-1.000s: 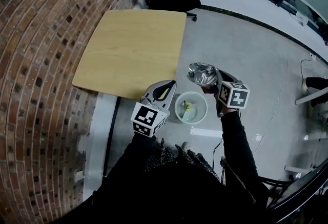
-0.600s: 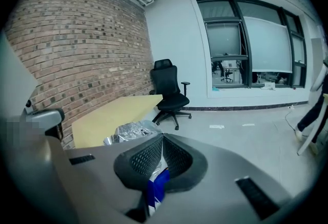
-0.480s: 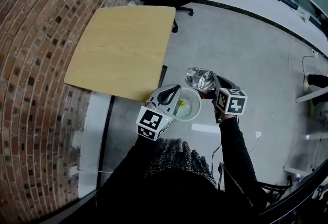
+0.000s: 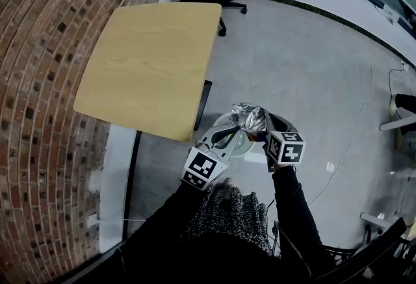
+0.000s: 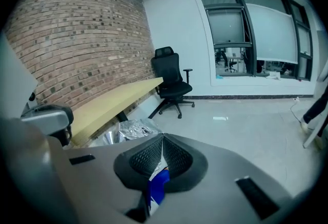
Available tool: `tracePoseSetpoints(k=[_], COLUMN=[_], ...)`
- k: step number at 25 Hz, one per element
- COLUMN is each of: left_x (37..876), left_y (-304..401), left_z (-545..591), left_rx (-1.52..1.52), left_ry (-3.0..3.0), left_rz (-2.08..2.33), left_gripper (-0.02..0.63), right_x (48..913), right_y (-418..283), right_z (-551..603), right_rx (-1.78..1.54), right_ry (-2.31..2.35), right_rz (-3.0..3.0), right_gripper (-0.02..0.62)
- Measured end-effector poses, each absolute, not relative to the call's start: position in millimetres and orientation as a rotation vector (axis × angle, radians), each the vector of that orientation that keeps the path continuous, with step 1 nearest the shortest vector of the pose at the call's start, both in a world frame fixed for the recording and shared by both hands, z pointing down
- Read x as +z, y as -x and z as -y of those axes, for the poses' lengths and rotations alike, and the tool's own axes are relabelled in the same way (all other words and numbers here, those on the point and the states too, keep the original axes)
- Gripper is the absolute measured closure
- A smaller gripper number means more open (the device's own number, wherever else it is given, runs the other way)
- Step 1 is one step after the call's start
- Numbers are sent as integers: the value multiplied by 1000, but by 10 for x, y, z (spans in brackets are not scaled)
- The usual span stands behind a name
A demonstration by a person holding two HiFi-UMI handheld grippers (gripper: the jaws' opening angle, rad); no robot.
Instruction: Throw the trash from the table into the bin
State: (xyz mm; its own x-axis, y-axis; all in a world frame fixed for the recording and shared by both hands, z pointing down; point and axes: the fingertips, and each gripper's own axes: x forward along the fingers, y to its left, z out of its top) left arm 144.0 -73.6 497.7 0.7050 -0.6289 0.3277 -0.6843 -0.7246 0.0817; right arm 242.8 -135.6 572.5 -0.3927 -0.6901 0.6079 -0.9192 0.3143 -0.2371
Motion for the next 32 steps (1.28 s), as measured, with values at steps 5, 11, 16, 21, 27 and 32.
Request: tracePoseSetpoints(k=[5,11,16,21,27,32], left_x=[5358,5904,6399,6856,7565,7961], left_y=[-1455,-1452,-1421,-1444,-1411,-1430], left_z=[785,882,961,1070,1085,1014], left_rx=[438,504,530,542,582,614], left_ry=[-2693,-2674,-2630,-2626,-2581,-2576], left_rz=[995,948,916,886,848,791], left_gripper=[598,598,598,598,598,598], right_x=[6159,6667,7148,7625,8236,8630], right_y=[-2313,-2291,-2284,-2289,-2302,-2283], right_z=[1377,1429,1368,1341,1317,1267], right_rx=[849,910,956,988,1012,1029], right_ry=[-1420,-1450,-1461,-1484,-1489,-1487], right_rz=[2164,2135,2089,2052,2006,1978], right_gripper=[584,584,584,584,584,584])
